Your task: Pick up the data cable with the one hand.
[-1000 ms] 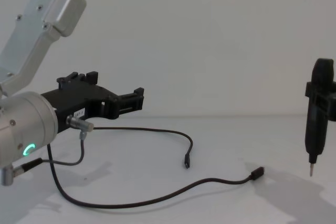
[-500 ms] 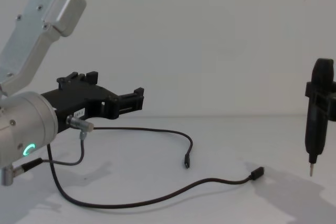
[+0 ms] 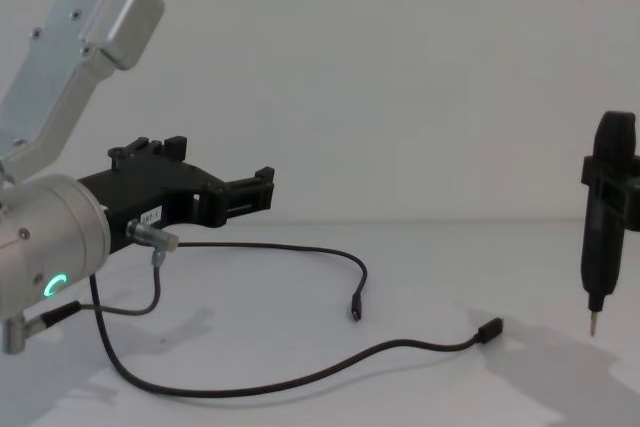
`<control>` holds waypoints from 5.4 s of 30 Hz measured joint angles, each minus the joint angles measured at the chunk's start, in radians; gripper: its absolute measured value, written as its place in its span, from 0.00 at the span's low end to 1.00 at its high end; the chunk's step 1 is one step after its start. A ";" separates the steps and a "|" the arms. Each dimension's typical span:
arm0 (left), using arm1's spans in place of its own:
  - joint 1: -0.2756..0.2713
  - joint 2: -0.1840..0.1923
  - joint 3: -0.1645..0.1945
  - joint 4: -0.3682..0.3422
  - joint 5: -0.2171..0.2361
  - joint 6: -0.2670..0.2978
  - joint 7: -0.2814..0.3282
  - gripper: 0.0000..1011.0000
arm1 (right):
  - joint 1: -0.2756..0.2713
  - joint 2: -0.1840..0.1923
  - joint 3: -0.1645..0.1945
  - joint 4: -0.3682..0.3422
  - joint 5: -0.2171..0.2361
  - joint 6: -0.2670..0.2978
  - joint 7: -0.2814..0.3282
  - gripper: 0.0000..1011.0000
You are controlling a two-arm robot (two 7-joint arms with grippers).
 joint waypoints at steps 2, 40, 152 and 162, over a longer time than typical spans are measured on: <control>0.000 0.000 0.000 0.000 0.000 0.000 0.000 0.99 | 0.000 0.000 0.000 0.000 0.000 0.000 0.000 0.28; -0.055 0.124 0.053 -0.077 -0.117 0.227 -0.364 0.99 | 0.000 0.000 0.000 0.000 0.000 0.000 0.000 0.28; -0.252 0.020 0.214 0.087 -0.114 0.413 -0.485 0.04 | 0.070 0.001 0.055 -0.063 0.064 0.002 0.063 0.28; -0.239 0.058 0.200 0.046 -0.102 0.353 -0.511 0.04 | 0.120 -0.008 0.072 -0.067 0.131 0.041 0.107 0.28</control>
